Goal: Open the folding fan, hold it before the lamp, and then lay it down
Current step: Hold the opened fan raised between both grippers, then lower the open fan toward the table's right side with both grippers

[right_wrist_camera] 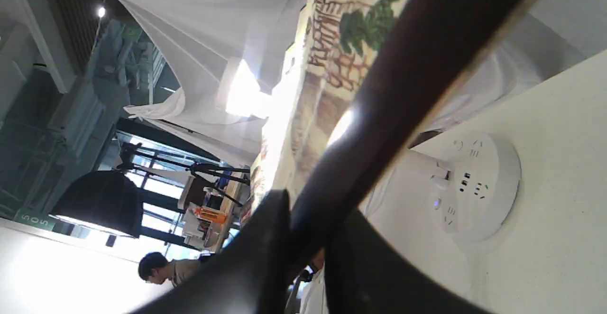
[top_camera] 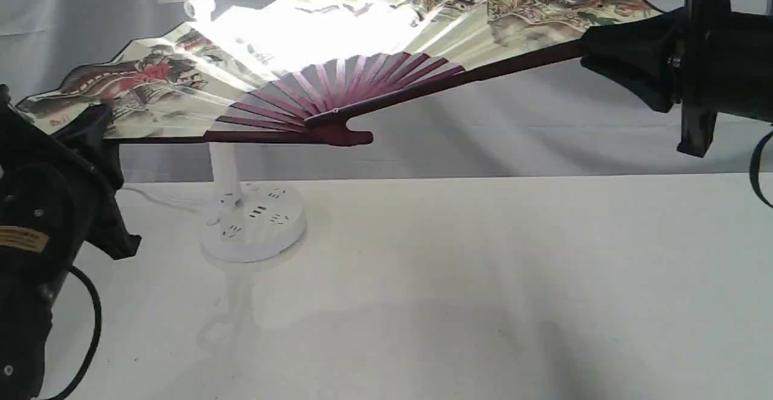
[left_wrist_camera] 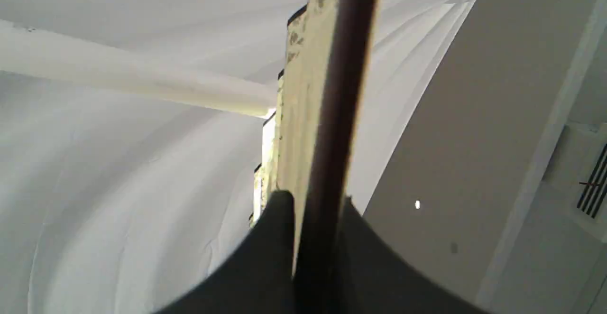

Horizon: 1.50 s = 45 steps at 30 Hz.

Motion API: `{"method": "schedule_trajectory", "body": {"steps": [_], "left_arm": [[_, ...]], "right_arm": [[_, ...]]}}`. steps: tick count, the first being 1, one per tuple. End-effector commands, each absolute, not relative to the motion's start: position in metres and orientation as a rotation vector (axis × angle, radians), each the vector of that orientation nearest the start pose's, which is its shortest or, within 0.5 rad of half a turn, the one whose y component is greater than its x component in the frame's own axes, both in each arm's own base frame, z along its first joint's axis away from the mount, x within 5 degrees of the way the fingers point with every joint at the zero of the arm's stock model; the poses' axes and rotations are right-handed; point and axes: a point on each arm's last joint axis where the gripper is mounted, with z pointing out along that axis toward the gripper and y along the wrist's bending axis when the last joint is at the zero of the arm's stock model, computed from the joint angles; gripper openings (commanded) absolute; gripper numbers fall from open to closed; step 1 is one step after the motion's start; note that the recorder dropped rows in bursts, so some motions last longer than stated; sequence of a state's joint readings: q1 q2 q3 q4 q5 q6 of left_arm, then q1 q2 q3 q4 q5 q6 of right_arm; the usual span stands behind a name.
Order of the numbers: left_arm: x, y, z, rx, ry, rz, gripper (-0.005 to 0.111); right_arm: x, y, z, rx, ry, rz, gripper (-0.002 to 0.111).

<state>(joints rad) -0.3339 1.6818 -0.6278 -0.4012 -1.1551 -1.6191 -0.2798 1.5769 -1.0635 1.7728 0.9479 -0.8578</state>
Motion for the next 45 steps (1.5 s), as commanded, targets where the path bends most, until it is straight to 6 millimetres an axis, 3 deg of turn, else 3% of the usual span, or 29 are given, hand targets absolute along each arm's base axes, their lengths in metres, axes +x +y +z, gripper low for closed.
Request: {"method": "schedule_trajectory", "body": {"steps": [1, 29, 39, 45], "left_arm": [[0.306, -0.059, 0.230, -1.334, 0.757, -1.491, 0.000], [0.300, -0.059, 0.221, -1.337, 0.808, -1.476, 0.000], [0.300, -0.073, 0.223, -1.217, 0.963, -1.539, 0.000], [0.301, -0.075, 0.215, -1.242, 1.066, -1.470, 0.000]], "right_arm": [[0.339, -0.027, 0.310, 0.459, 1.818, 1.253, 0.000], [0.337, -0.024, 0.311, 0.433, 1.817, 1.289, 0.000], [0.329, -0.026, 0.279, 0.571, 1.884, 1.254, 0.000], [0.322, -0.036, 0.263, 0.643, 1.905, 1.201, 0.000]]}}
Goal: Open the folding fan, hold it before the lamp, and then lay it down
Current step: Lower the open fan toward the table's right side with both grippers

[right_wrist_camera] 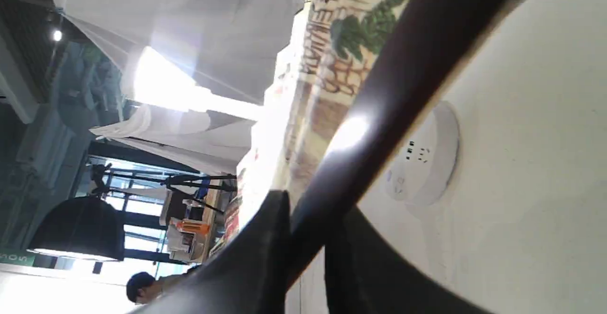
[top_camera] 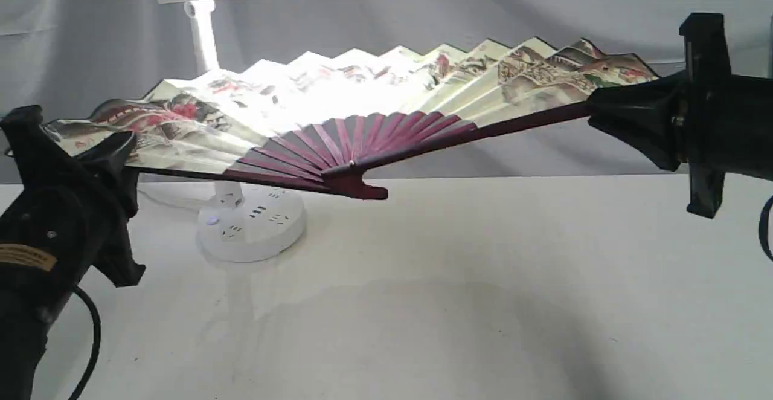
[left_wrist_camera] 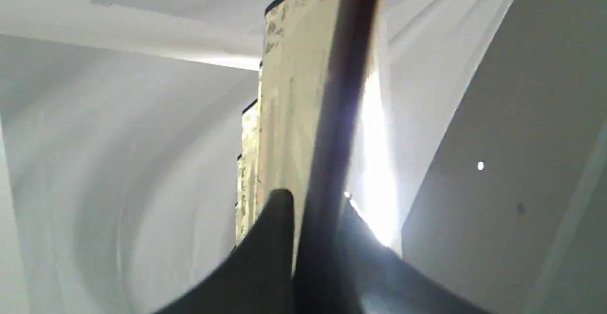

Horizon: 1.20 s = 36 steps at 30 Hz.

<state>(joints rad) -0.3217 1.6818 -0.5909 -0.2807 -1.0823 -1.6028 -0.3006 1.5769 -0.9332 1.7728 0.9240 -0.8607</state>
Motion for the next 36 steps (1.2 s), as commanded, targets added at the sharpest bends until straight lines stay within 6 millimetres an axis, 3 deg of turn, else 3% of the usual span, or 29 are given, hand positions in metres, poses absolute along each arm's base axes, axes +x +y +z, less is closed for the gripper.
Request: {"method": "schedule_trajectory", "body": {"steps": [1, 7, 15, 20, 29, 36], "left_arm": [[0.301, -0.075, 0.216, -1.238, 1.066, -1.472, 0.000], [0.300, -0.079, 0.215, -1.209, 1.094, -1.429, 0.000], [0.295, -0.104, 0.217, -1.188, 1.123, -1.417, 0.000], [0.294, -0.109, 0.217, -1.162, 1.146, -1.410, 0.000], [0.304, -0.114, 0.189, -1.186, 1.210, -1.352, 0.000], [0.323, -0.129, 0.168, -1.177, 1.234, -1.429, 0.000]], "right_arm": [[0.320, -0.040, 0.260, 0.662, 1.905, 1.195, 0.000], [0.309, -0.057, 0.243, 0.733, 1.911, 1.147, 0.000], [0.293, -0.077, 0.226, 0.834, 1.903, 1.103, 0.000], [0.284, -0.085, 0.218, 0.863, 1.904, 1.072, 0.000], [0.278, -0.096, 0.213, 0.926, 1.893, 1.030, 0.000], [0.278, -0.102, 0.208, 0.988, 1.904, 0.929, 0.000]]}}
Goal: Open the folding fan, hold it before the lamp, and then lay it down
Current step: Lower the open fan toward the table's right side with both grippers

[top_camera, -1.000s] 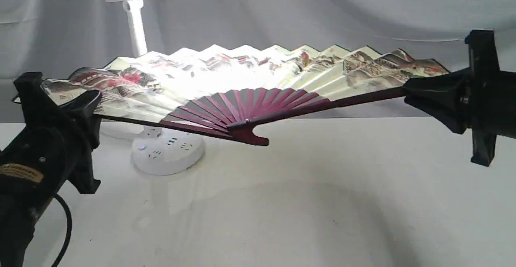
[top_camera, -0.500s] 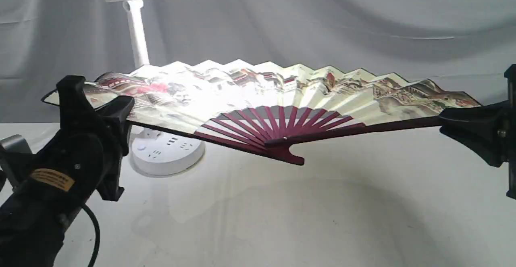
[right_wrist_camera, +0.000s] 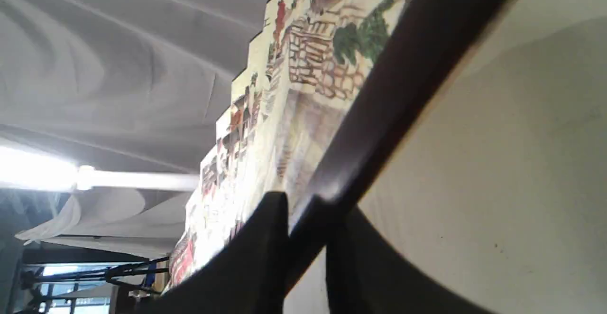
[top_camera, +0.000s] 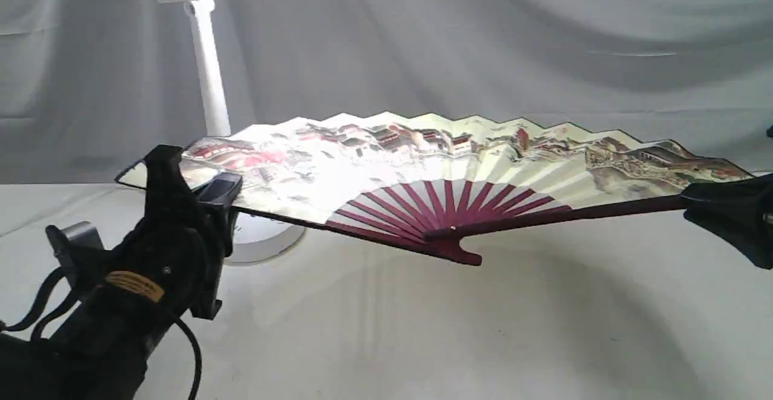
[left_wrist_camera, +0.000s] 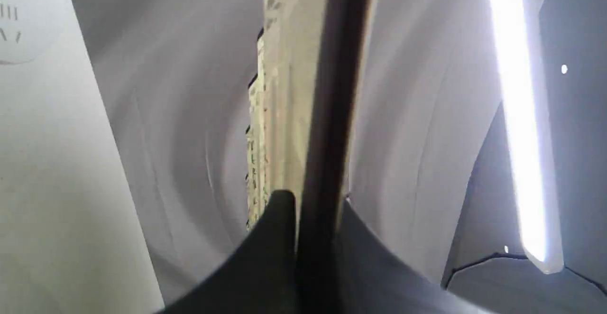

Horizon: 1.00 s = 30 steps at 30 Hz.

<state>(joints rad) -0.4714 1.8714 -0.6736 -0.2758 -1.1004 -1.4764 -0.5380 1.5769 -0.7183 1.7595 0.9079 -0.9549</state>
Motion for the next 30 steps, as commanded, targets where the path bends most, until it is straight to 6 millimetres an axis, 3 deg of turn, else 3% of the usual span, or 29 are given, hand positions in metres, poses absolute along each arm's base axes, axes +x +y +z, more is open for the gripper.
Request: {"method": "schedule_trajectory", "body": {"steps": [1, 9, 19, 25, 30], "left_arm": [[0.325, -0.131, 0.165, -1.184, 1.237, -1.432, 0.000], [0.339, -0.162, 0.141, -1.196, 1.280, -1.450, 0.000], [0.359, -0.197, 0.118, -1.177, 1.302, -1.503, 0.000], [0.368, -0.218, 0.113, -1.170, 1.298, -1.557, 0.000], [0.371, -0.220, 0.104, -1.230, 1.281, -1.544, 0.000]], "right_arm": [[0.278, -0.103, 0.207, 0.994, 1.905, 0.918, 0.000], [0.276, -0.114, 0.203, 1.057, 1.904, 0.819, 0.000], [0.256, -0.155, 0.200, 1.190, 1.807, 0.732, 0.000], [0.251, -0.174, 0.170, 1.320, 1.808, 0.734, 0.000], [0.250, -0.187, 0.146, 1.316, 1.826, 0.808, 0.000]]}}
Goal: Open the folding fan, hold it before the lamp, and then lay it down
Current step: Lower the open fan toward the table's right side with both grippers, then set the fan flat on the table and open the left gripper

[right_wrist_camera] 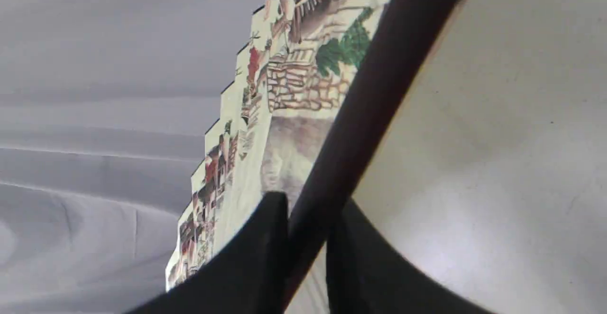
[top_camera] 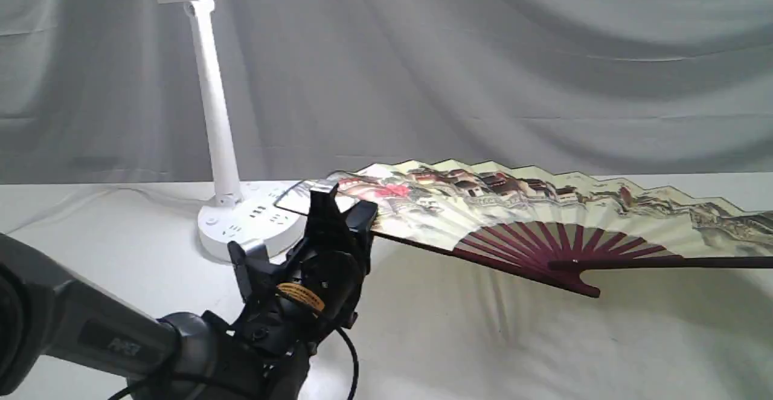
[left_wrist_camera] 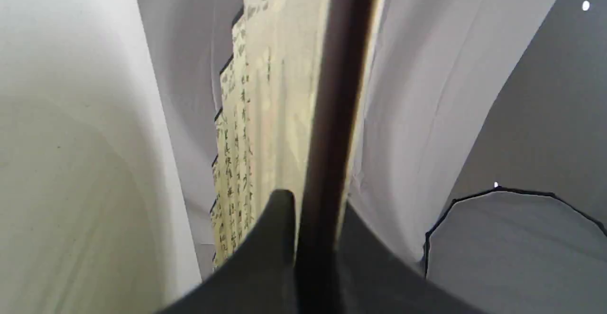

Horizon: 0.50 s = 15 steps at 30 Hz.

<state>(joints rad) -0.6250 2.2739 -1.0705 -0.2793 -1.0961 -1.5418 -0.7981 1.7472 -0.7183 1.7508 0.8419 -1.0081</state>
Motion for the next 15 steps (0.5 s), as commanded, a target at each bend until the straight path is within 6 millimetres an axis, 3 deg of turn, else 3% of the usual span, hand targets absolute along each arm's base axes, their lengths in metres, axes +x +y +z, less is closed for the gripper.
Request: {"method": "schedule_trajectory", "body": {"steps": [1, 9, 15], "left_arm": [[0.371, -0.220, 0.102, -1.246, 1.285, -1.538, 0.000], [0.377, -0.224, 0.085, -1.285, 1.317, -1.506, 0.000], [0.383, -0.230, 0.076, -1.294, 1.349, -1.503, 0.000]], "right_arm": [[0.251, -0.191, 0.144, 1.319, 1.821, 0.818, 0.000], [0.249, -0.203, 0.121, 1.350, 1.850, 0.800, 0.000], [0.249, -0.212, 0.116, 1.360, 1.844, 0.787, 0.000]]}}
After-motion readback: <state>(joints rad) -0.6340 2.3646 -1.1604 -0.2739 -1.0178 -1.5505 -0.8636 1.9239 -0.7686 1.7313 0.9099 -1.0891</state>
